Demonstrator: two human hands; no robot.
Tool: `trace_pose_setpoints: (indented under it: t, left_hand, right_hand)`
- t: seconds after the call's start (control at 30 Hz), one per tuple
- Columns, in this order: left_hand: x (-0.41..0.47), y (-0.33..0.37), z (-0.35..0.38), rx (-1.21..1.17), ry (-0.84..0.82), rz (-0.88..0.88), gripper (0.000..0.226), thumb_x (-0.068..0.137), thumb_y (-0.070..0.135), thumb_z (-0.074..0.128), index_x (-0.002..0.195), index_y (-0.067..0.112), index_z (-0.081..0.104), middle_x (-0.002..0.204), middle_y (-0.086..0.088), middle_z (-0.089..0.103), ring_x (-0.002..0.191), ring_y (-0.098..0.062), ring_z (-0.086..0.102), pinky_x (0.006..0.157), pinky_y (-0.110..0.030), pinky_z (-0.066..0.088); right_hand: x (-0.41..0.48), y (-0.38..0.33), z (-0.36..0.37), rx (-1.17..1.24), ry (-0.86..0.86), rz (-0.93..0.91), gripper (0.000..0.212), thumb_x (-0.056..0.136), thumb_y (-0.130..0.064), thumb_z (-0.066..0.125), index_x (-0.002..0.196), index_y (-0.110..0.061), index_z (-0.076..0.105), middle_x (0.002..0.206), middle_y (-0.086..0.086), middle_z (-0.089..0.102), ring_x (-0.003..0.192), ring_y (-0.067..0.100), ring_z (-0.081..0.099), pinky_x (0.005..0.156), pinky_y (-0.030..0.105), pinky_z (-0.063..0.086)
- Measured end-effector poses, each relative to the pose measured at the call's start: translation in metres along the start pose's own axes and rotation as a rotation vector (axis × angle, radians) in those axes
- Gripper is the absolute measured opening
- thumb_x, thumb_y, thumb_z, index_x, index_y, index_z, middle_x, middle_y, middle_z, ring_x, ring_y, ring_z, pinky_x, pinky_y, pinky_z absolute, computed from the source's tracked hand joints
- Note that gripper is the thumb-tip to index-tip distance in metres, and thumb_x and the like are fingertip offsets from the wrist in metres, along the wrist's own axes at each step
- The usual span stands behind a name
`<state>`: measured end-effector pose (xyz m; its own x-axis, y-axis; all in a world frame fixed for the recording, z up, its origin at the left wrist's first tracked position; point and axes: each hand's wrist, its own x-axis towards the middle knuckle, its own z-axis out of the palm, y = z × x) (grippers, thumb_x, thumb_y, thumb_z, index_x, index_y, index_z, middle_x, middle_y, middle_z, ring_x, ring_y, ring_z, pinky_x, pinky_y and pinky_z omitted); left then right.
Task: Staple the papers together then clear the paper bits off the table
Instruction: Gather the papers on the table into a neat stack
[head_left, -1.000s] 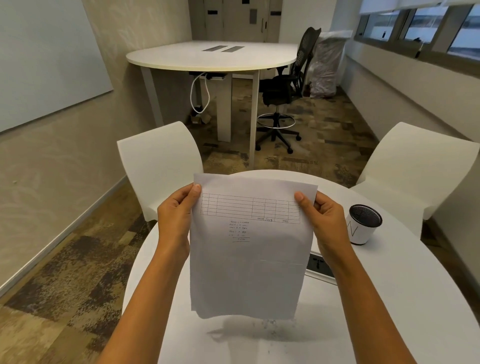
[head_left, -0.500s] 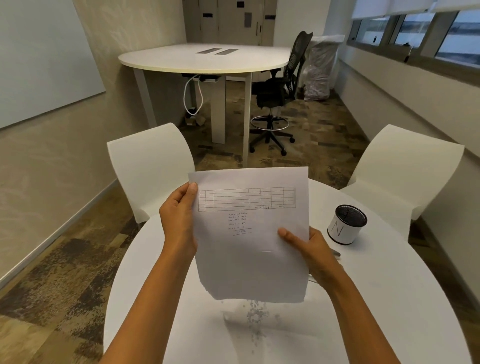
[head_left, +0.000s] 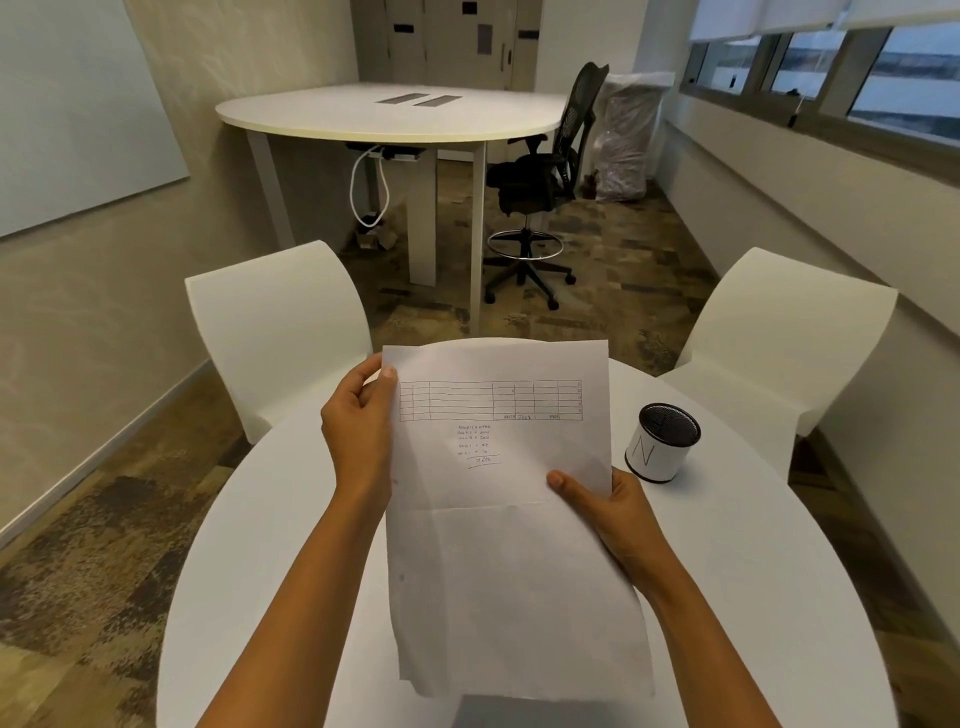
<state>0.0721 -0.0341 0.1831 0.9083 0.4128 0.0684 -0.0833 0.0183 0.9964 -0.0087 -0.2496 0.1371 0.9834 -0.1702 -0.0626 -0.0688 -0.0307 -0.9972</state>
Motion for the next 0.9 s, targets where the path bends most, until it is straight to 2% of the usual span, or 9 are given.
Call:
trace_pose_setpoints:
  t: [0.13,0.3,0.47,0.63,0.73,0.9]
  left_hand:
    - [0.005,-0.004,0.005,-0.034,-0.022,-0.06,0.032,0.09,0.036,0.055,0.12,0.026,0.06,0.12,0.003,0.062,0.1,-0.018,0.061,0.083,-0.037,0.055]
    - [0.012,-0.004,0.014,-0.018,-0.088,0.035,0.02,0.091,0.033,0.055,0.109,0.038,0.061,0.112,0.013,0.06,0.093,-0.01,0.061,0.066,-0.019,0.052]
    - [0.018,-0.01,0.019,0.039,-0.118,0.119,0.02,0.091,0.033,0.054,0.11,0.037,0.06,0.116,0.007,0.062,0.097,-0.013,0.061,0.078,-0.026,0.054]
    - [0.021,-0.015,0.027,0.059,-0.112,0.148,0.017,0.09,0.037,0.054,0.106,0.031,0.058,0.096,0.013,0.064,0.085,-0.012,0.064,0.066,-0.018,0.052]
    - [0.023,-0.021,0.03,0.072,-0.095,0.121,0.017,0.091,0.038,0.053,0.104,0.028,0.056,0.091,0.013,0.063,0.083,-0.013,0.063,0.068,-0.021,0.052]
    - [0.024,-0.026,0.033,0.099,-0.078,0.09,0.021,0.091,0.04,0.051,0.106,0.026,0.057,0.097,0.006,0.062,0.088,-0.015,0.062,0.075,-0.026,0.053]
  right_hand:
    - [0.002,0.005,-0.004,-0.008,0.0,-0.007,0.03,0.067,-0.041,0.075,0.086,-0.018,0.073,0.084,0.009,0.076,0.075,0.022,0.072,0.069,0.033,0.058]
    - [0.007,0.01,-0.01,0.006,0.008,0.016,0.035,0.066,-0.042,0.075,0.087,-0.016,0.073,0.083,0.009,0.076,0.074,0.022,0.072,0.064,0.03,0.058]
    - [0.012,0.012,-0.014,0.041,-0.006,0.041,0.036,0.065,-0.041,0.076,0.092,-0.017,0.072,0.086,0.006,0.077,0.077,0.022,0.073,0.064,0.028,0.057]
    - [0.013,0.014,-0.015,0.058,-0.005,0.061,0.028,0.066,-0.044,0.078,0.087,-0.027,0.073,0.084,-0.003,0.077,0.073,0.014,0.073,0.057,0.018,0.055]
    - [0.012,0.016,-0.016,0.067,-0.011,0.067,0.02,0.066,-0.044,0.077,0.081,-0.032,0.073,0.08,-0.006,0.077,0.07,0.01,0.073,0.055,0.015,0.053]
    - [0.014,0.021,-0.018,0.054,0.005,0.086,0.032,0.065,-0.045,0.074,0.088,-0.023,0.071,0.083,-0.004,0.077,0.073,0.013,0.073,0.056,0.016,0.054]
